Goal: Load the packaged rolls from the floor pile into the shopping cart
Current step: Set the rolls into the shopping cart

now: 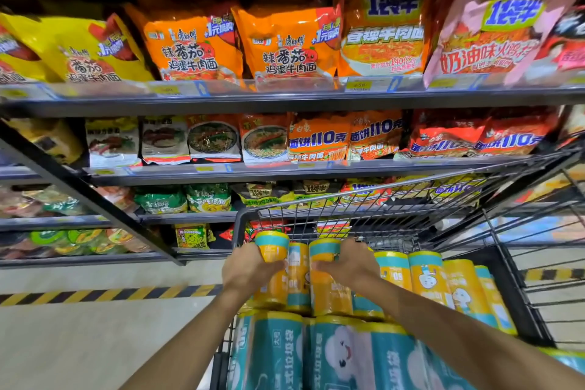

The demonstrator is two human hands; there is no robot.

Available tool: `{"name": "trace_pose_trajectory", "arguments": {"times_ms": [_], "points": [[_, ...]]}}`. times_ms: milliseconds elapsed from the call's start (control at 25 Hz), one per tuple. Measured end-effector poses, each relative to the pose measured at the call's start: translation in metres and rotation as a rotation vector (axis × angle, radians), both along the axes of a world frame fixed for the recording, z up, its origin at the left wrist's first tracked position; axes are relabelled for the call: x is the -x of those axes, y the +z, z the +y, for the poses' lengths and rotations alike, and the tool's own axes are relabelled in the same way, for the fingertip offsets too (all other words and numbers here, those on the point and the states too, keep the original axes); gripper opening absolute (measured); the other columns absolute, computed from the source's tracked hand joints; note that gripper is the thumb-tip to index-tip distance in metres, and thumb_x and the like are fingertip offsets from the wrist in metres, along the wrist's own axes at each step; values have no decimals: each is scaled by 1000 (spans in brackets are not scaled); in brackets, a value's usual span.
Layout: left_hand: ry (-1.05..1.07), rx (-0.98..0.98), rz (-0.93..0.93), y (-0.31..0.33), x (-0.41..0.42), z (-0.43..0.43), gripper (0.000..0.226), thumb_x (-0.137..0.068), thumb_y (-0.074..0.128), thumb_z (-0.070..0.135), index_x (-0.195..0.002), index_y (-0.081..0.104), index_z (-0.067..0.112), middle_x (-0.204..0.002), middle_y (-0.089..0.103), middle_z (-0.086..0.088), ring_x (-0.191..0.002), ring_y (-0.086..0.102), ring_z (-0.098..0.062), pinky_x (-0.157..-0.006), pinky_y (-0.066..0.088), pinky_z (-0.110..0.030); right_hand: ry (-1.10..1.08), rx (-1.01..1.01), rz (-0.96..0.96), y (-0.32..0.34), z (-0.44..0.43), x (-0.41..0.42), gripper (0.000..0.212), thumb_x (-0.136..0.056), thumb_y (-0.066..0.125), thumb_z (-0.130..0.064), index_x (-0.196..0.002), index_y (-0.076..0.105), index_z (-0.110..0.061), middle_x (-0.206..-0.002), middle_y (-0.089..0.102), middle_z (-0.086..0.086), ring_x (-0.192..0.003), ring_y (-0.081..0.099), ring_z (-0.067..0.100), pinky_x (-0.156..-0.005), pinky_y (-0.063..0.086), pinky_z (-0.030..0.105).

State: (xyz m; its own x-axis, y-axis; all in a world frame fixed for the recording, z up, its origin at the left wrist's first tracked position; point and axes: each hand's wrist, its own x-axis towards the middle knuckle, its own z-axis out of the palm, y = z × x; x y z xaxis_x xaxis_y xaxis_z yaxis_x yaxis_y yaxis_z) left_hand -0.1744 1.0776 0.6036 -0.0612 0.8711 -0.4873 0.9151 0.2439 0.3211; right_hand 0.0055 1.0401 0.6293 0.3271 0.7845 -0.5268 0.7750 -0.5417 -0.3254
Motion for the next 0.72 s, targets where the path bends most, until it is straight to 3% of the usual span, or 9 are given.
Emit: {"name": "trace_pose_trajectory", "arguments": {"times_ms": [120,240,360,480,560,720], "points": [[-88,-47,128,10,-6,3,65,-72,68,63,-116,54,17,-97,66,0,-89,64,-20,-69,51,-29,28,-8,25,3,0,-6,51,-81,63,-58,-96,51,-12,-98,61,5,-91,60,23,-69,49,31],[-168,-111,164,27,-18,9,87,-72,67,64,-137,38,14,-123,58,-5,-110,58,-25,-83,52,-35,126,-49,-42,16,2,-17,67,-85,59,-54,-130,40,-8,-123,56,8,-112,56,26,-80,47,33],[-238,-185,104,48,-30,18,94,-75,67,60,-146,27,13,-148,36,-7,-129,44,-27,-97,48,-40,207,-143,-82,33,8,-30,70,-87,58,-51,-137,35,-7,-136,48,10,-122,49,29,-90,46,36],[-342,-275,147,81,-38,23,102,-79,64,60,-151,11,12,-159,7,-7,-145,14,-28,-115,25,-43,309,-260,-195,59,17,-43,85,-88,57,-53,-147,20,-4,-148,35,10,-137,33,30,-106,38,38],[-378,-357,177,107,-38,23,101,-80,62,61,-152,9,13,-160,5,-7,-146,9,-26,-118,18,-43,388,-343,-229,82,24,-46,91,-88,56,-53,-151,10,-6,-154,25,10,-143,22,31,-113,31,40],[-346,-420,208,160,-32,11,100,-80,60,62,-153,8,17,-160,0,-6,-147,5,-27,-117,20,-44,536,-452,-237,131,36,-41,92,-90,54,-52,-152,4,-7,-159,13,9,-146,13,31,-117,21,42]]}}
